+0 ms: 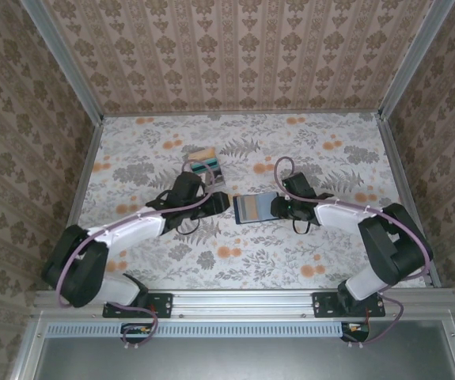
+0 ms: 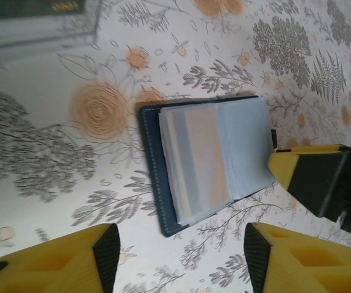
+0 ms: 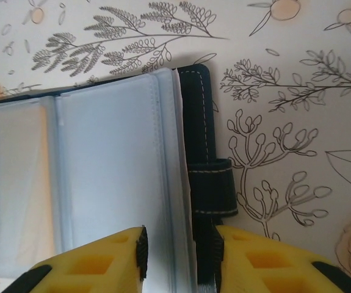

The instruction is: Take the credit cards out of the card holder

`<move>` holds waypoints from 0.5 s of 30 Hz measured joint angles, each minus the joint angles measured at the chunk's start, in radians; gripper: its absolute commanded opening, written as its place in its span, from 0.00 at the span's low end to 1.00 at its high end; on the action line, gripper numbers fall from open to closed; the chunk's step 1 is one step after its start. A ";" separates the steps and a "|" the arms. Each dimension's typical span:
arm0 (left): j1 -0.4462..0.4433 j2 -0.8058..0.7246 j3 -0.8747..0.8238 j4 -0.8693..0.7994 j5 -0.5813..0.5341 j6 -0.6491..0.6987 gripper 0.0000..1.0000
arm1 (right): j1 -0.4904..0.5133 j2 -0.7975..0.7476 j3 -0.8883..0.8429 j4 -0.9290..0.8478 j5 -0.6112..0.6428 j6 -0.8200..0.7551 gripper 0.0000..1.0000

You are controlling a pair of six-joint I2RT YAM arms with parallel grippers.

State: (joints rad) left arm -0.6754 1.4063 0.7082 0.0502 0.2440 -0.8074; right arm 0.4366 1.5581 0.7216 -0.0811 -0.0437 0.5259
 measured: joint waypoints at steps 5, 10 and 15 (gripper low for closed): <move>-0.019 0.145 0.019 0.103 0.020 -0.055 0.46 | 0.000 0.024 0.008 0.001 -0.005 0.000 0.26; -0.023 0.254 0.062 0.153 0.042 -0.084 0.46 | 0.001 0.025 0.007 0.001 -0.029 0.003 0.24; -0.034 0.299 0.108 0.182 0.053 -0.090 0.46 | 0.001 0.025 0.007 0.001 -0.043 0.004 0.24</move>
State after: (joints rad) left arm -0.7090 1.7054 0.8165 0.2321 0.2966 -0.8978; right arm 0.4377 1.5833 0.7288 -0.0803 -0.0872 0.5297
